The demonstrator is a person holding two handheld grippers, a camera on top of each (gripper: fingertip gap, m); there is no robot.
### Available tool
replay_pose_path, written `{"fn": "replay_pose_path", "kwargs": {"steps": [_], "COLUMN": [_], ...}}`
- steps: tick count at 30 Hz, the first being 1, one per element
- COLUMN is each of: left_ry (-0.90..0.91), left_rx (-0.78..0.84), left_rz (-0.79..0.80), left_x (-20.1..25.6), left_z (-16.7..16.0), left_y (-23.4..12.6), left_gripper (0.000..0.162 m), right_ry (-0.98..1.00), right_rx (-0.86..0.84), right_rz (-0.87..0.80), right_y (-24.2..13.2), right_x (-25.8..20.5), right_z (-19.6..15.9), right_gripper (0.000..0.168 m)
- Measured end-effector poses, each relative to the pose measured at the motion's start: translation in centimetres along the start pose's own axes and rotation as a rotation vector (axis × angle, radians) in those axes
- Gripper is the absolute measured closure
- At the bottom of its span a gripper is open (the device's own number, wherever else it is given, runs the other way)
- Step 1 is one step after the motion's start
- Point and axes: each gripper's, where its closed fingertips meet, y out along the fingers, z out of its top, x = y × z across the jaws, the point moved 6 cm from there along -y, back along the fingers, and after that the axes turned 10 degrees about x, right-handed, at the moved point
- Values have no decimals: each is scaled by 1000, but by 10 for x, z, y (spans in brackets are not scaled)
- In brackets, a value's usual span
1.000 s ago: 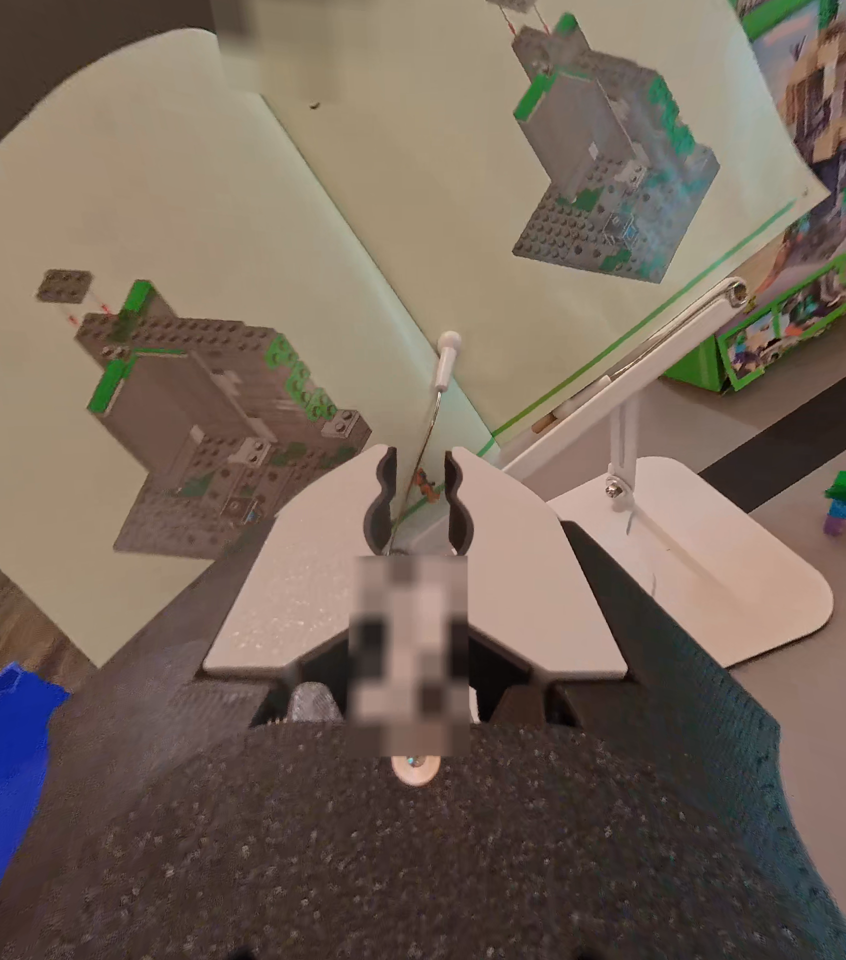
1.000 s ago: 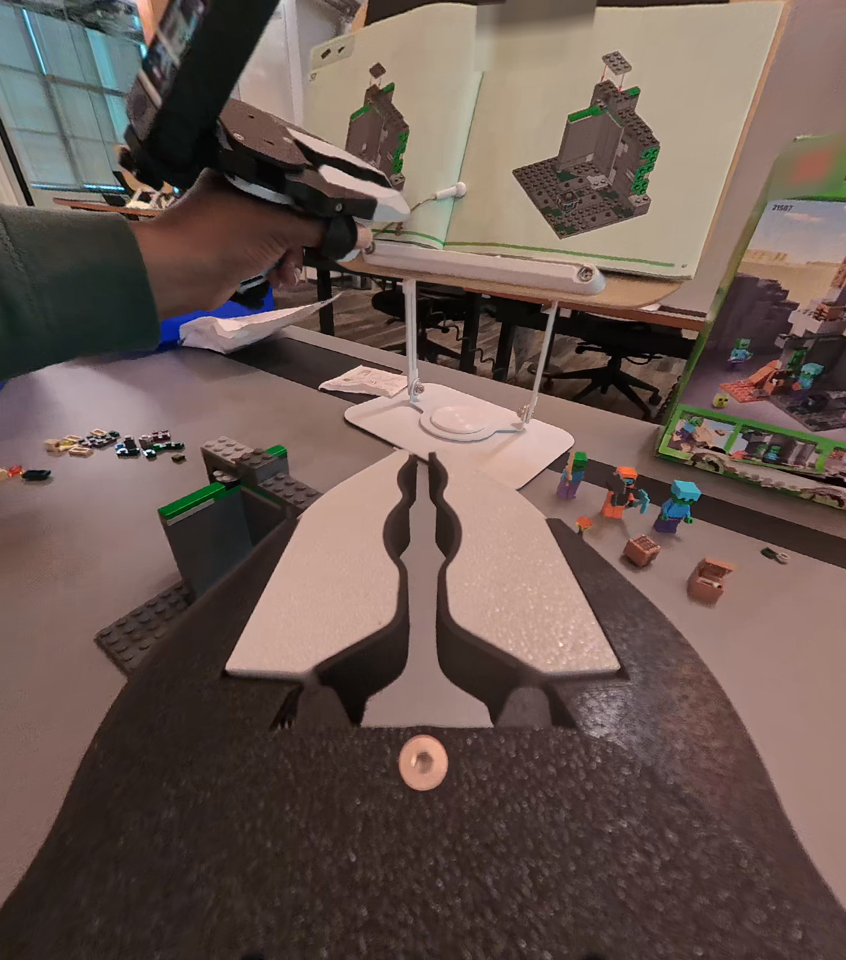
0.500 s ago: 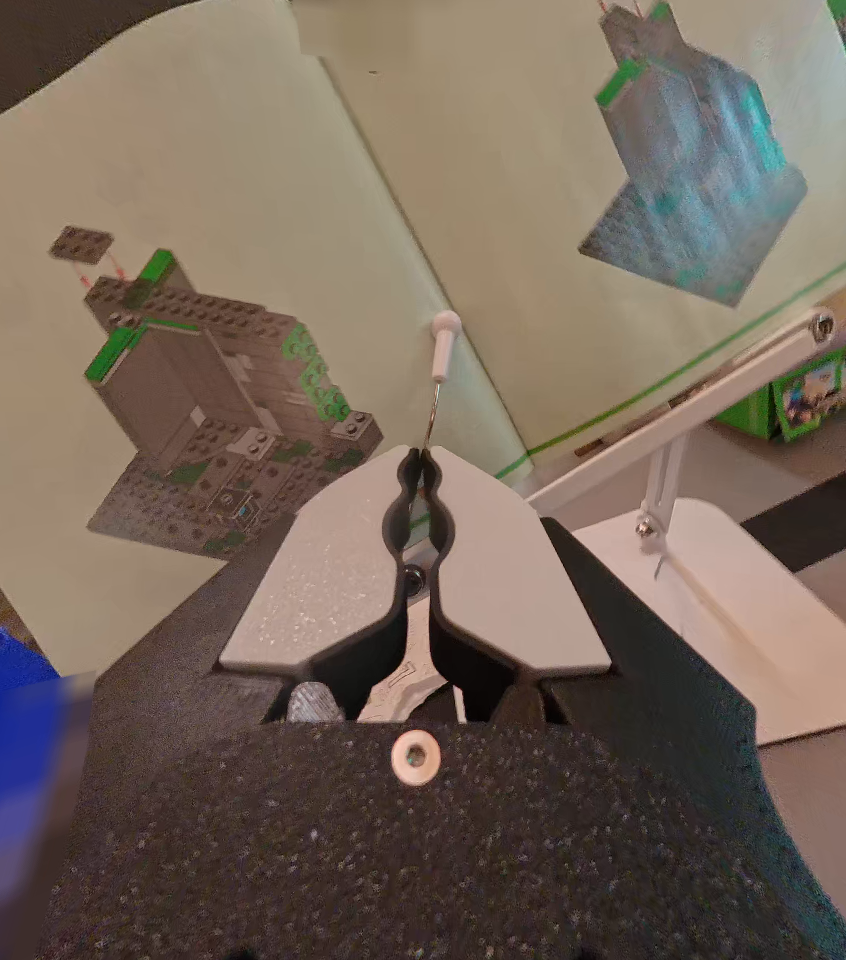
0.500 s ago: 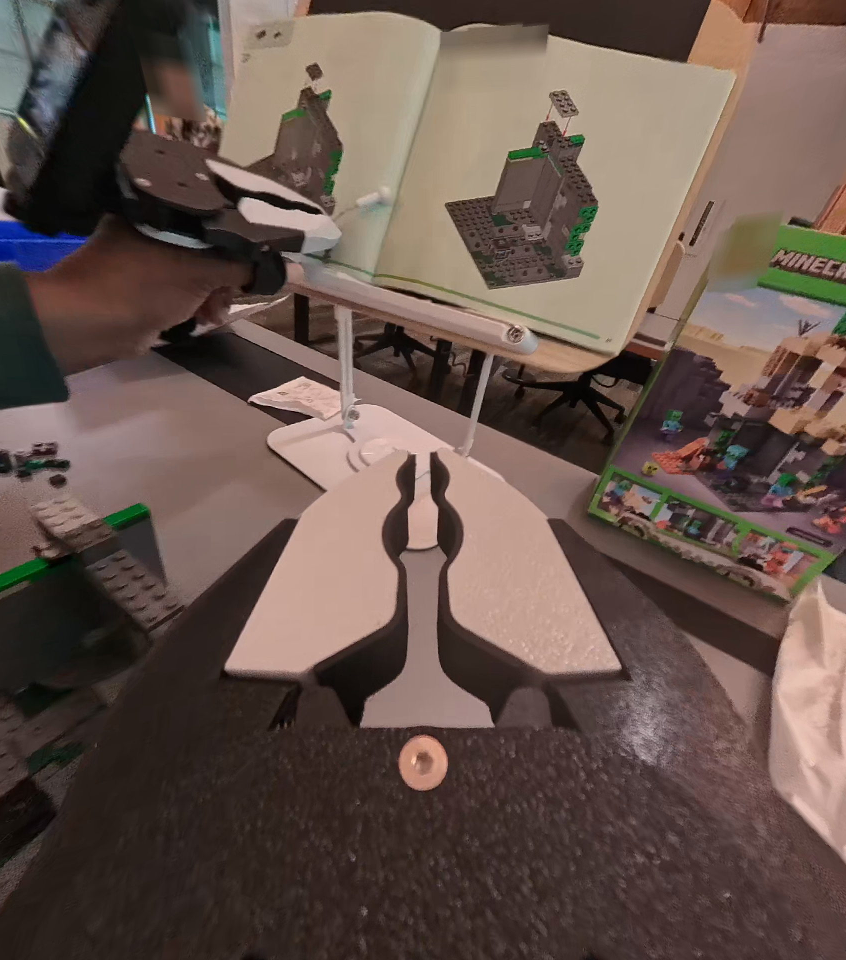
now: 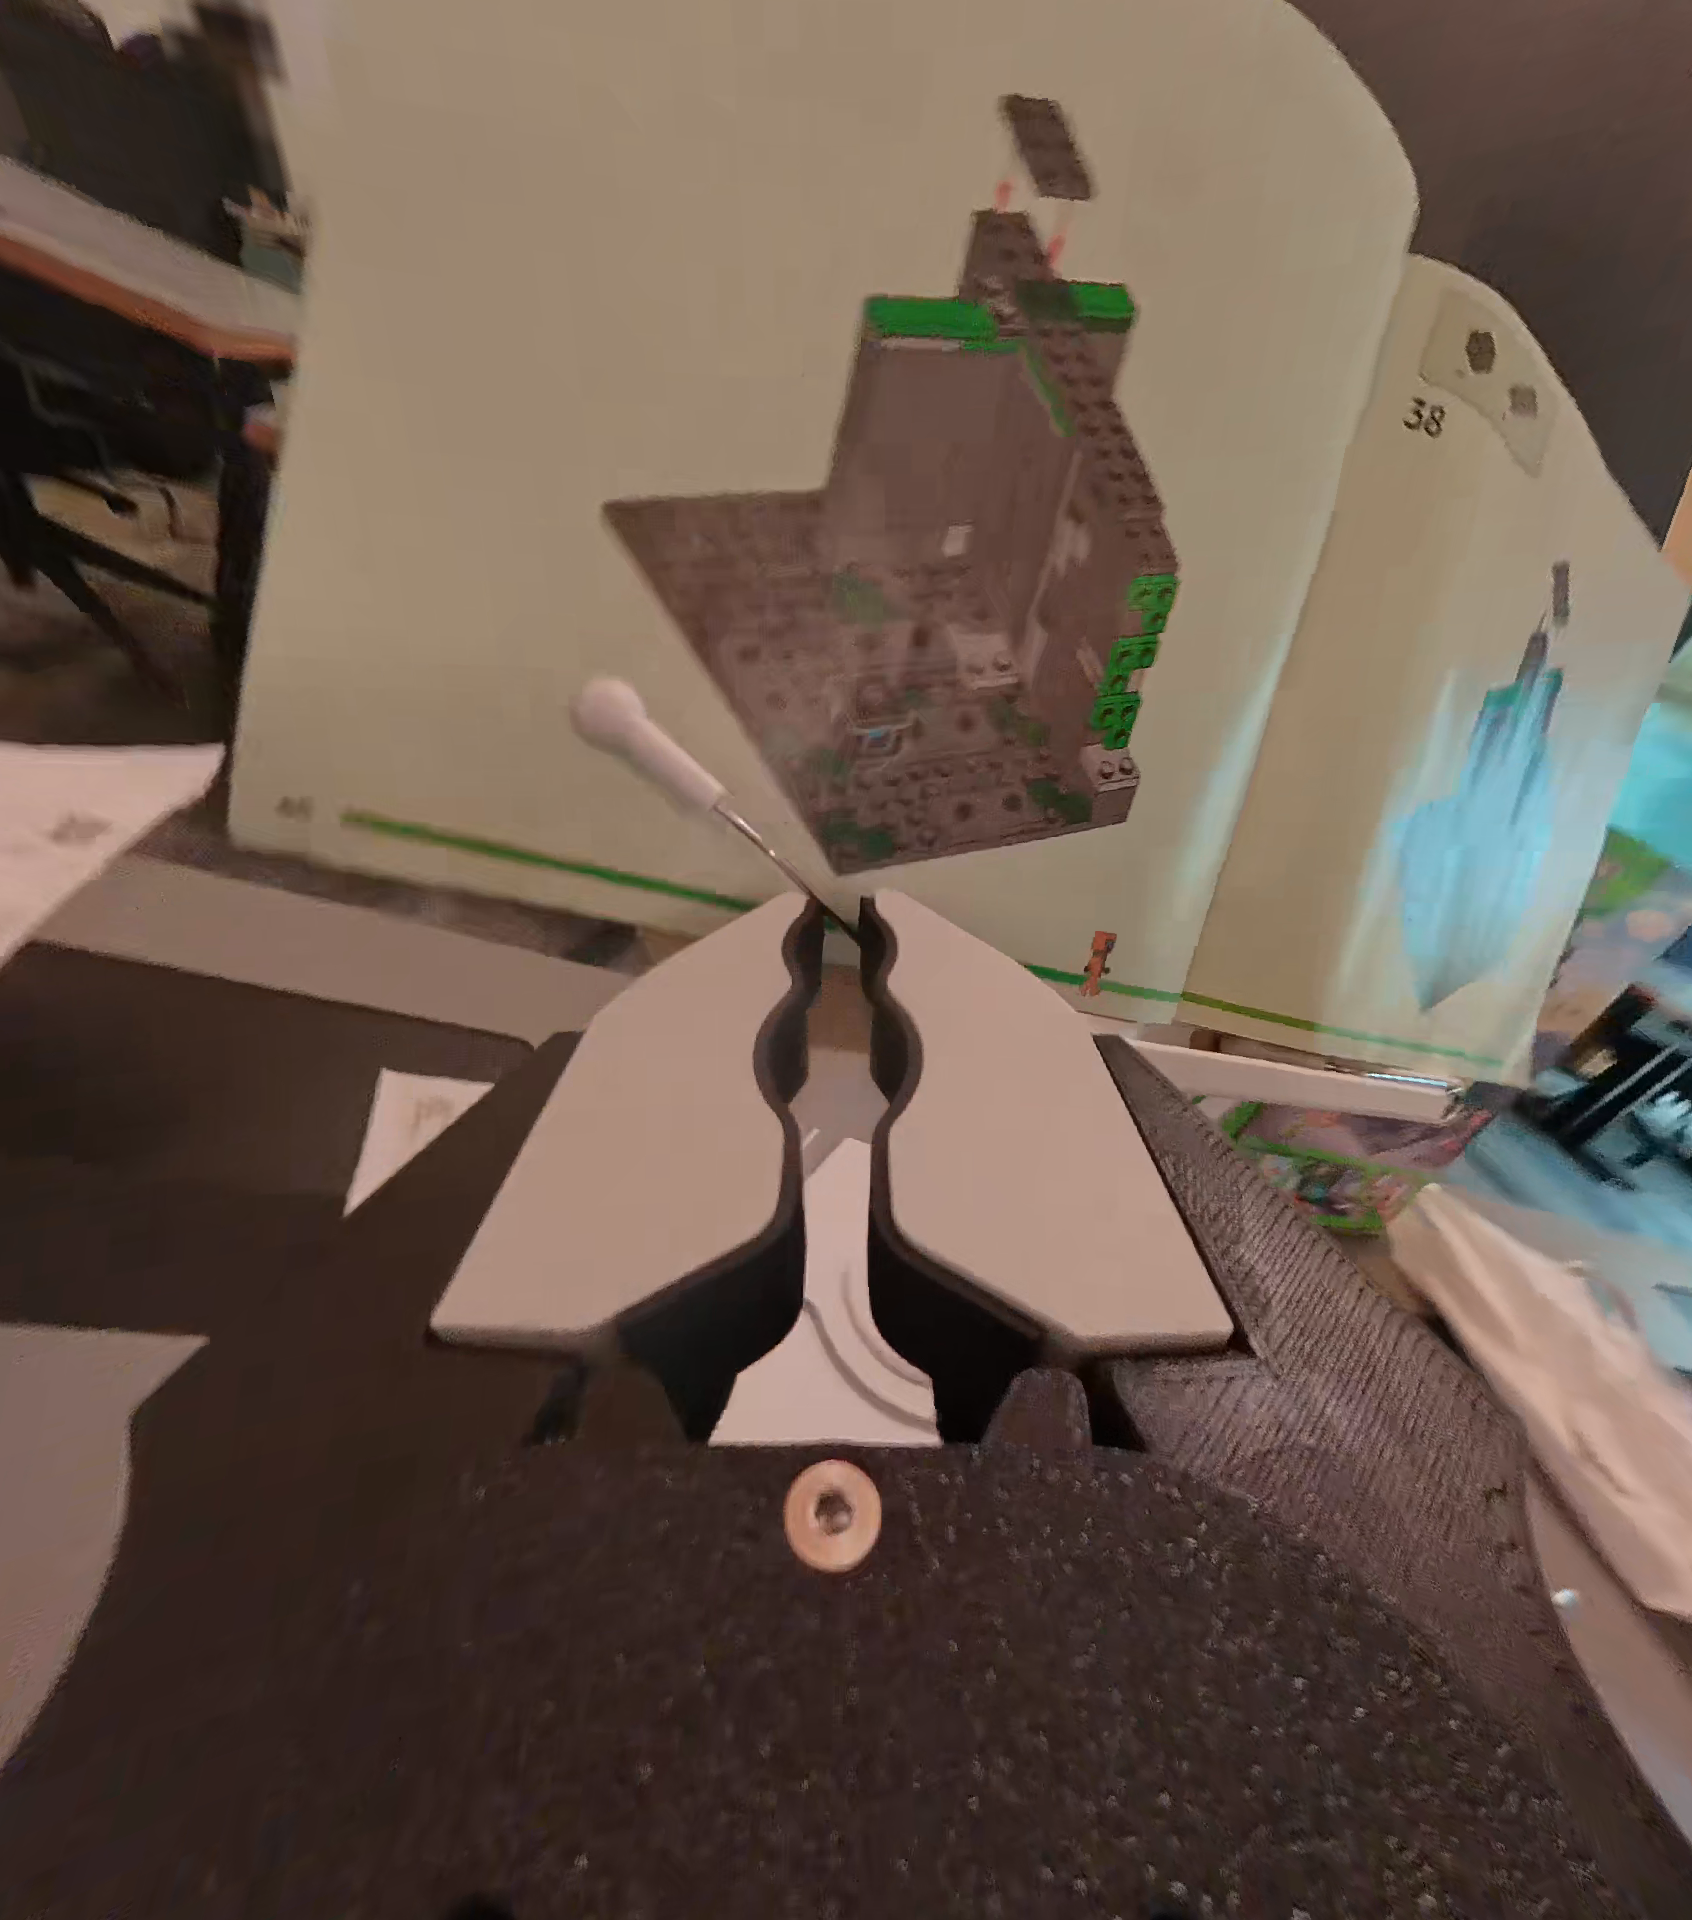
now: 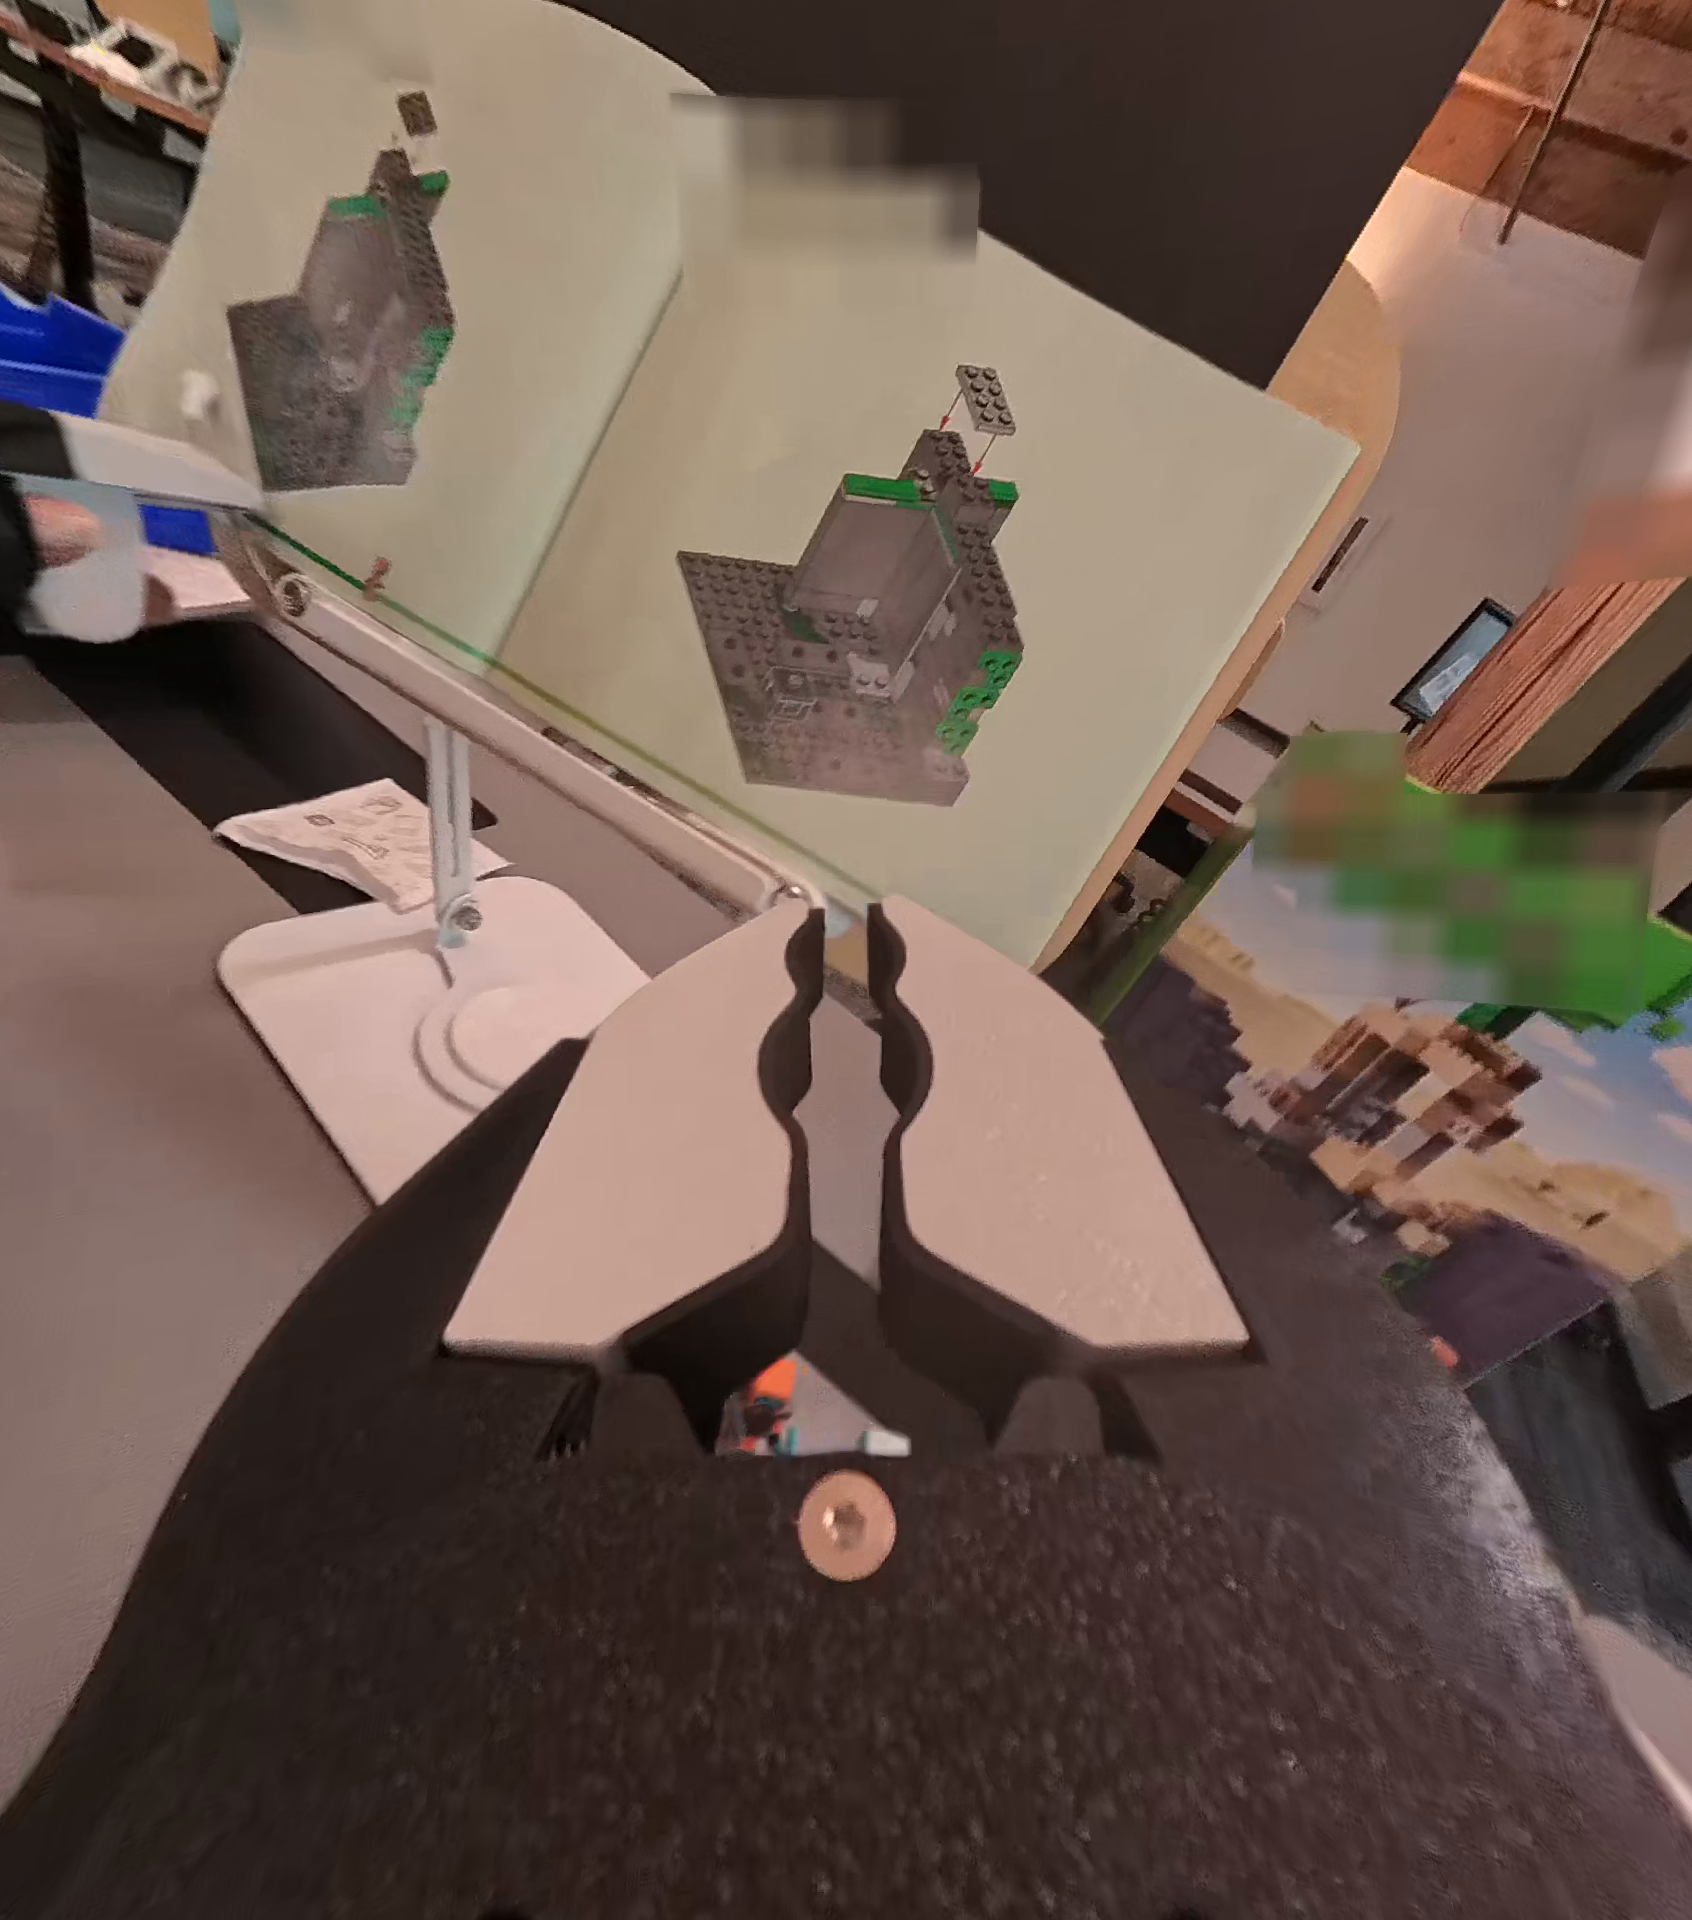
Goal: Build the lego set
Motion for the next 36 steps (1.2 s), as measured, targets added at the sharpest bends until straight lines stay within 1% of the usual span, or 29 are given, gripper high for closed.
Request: {"fn": "replay_pose_path", "kwargs": {"steps": [3, 7, 9, 10, 11, 14, 16, 20, 22, 25, 31, 34, 36], "left_ry": [-142, -223, -269, -282, -268, -135, 2, 291, 385, 456, 505, 503, 511], "left_rx": [5, -20, -55, -73, -86, -97, -88, -75, -75, -89, -96, -107, -112], "left_rz": [-1, -19, -25, -26, -36, -75, -109, -173, -200, -218, -230, -237, -239], "left_x": [-6, -8, -9, -9, -7, 3, 14, 37, 45, 51, 52, 51, 50], "left_z": [-8, -12, -14, -16, -16, -13, -10, -6, -6, -9, -15, -20, -22], "left_y": [-6, -11, -15, -18, -23, -35, -43, -58, -64, -69, -72, -71, -71], "left_gripper": [154, 153, 151, 152, 161, 155, 154, 155, 157, 158, 158, 158, 158], "right_ry": [-45, -87, -147, -197, -259, -477, -594, -714, -779, -828, -930, -955, -959], "right_rx": [-12, -38, -62, -74, -84, -105, -115, -110, -111, -122, -143, -143, -150], "right_rz": [9, 41, 55, 64, 73, 96, 111, 122, 125, 176, 273, 301, 325], "right_y": [13, 23, 25, 25, 26, 30, 35, 47, 52, 58, 63, 63, 63], "right_x": [13, 28, 34, 36, 37, 34, 31, 30, 32, 35, 39, 40, 41], "right_z": [0, -12, -22, -27, -32, -43, -49, -56, -58, -62, -67, -65, -64], "right_gripper": [158, 154, 153, 153, 153, 149, 148, 147, 148, 150, 150, 158, 160]}}
